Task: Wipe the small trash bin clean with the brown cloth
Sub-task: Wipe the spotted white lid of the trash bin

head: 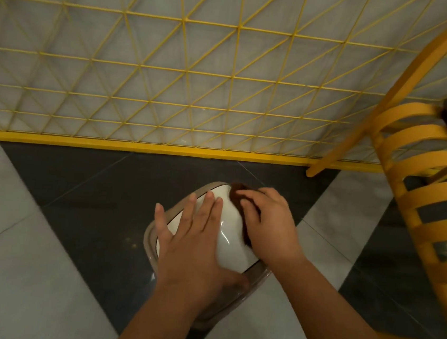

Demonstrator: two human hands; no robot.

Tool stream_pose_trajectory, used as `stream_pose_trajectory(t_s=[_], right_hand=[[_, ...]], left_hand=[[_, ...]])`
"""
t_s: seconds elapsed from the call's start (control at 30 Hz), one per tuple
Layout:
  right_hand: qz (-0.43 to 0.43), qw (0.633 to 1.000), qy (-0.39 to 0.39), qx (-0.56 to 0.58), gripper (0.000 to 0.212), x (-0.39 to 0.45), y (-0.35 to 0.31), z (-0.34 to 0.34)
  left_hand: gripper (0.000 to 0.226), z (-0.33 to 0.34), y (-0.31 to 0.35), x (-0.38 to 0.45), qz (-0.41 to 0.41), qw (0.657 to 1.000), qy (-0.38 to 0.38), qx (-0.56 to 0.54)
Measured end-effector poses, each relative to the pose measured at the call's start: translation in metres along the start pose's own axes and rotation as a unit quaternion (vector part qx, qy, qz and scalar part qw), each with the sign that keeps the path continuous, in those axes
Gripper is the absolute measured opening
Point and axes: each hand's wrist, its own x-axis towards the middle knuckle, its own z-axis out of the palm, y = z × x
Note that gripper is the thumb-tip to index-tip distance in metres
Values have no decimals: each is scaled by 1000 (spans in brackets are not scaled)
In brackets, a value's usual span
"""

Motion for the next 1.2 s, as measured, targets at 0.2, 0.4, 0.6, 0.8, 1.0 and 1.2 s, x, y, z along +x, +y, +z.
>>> stream_pose_trajectory(t_s=[0.2,0.4,0.6,0.8,1.0,1.2], right_hand=[[-4,999,16,-38,27,-30,14,-8],[-66,997,12,-33,24,-7,-14,8],[178,969,-43,164,27,14,24,6],[191,976,9,108,22,-50,43,6],[-33,998,28,44,27,-40,6,6],[216,939,-33,265,26,9,21,14]], left_hand=[[131,0,0,-2,-3,1000,6,-26],[129,1,-2,1,-6,1000,8,-4],[134,3,-3,2,2,1000,-6,-4],[140,-1,-21,12,49,997,-51,-42],[129,-3,-25,12,64,995,-67,-49],[130,-6,-26,11,51,993,-78,-66]])
